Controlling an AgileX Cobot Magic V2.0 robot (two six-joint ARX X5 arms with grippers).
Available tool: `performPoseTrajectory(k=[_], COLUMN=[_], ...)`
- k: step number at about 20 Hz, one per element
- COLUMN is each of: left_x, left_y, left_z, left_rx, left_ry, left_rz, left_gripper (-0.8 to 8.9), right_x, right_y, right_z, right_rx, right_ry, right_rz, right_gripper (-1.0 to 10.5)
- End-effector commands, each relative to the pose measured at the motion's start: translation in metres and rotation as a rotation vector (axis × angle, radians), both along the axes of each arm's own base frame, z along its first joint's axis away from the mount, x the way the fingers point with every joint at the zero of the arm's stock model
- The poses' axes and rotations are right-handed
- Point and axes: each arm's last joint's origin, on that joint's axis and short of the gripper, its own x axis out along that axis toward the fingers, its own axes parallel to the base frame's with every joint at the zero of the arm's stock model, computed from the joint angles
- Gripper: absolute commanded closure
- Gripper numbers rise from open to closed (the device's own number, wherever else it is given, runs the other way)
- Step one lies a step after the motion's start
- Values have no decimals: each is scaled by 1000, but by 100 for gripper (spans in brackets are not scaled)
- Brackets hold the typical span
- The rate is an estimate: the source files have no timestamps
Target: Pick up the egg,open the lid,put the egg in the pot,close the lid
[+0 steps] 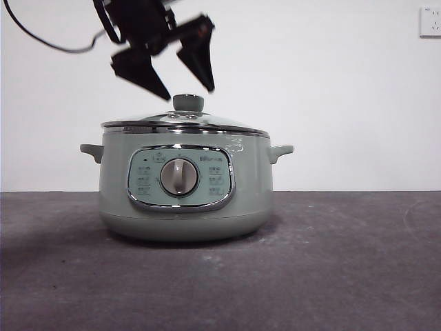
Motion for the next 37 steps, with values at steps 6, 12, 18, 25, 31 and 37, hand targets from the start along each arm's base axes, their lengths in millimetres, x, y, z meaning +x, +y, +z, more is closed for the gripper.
performPoseTrajectory(k=[6,12,18,25,31,37], left_x=[-51,-107,-172,-193,-193,-193], left_y=[24,48,81,92,92,92], left_z=[59,90,107,115,115,115], left_rx=[-13,-62,-41,-51,-47,-47], left_ry=[-5,80,169,144,141,142], left_rz=[-17,-108,-123,-123,-119,-119], left_gripper=[312,312,487,817,817,817], right_x=[1,7,17,27,26,26], right_y=[6,12,21,27,27,27], right_z=[-9,-18,-25,-29,-29,-29], right_rx=[9,9,22,3,5,4], right_ry=[133,248,359,386,384,383], right_rz=[121,199,279,271,271,271], right_gripper=[539,540,605,948,946,946])
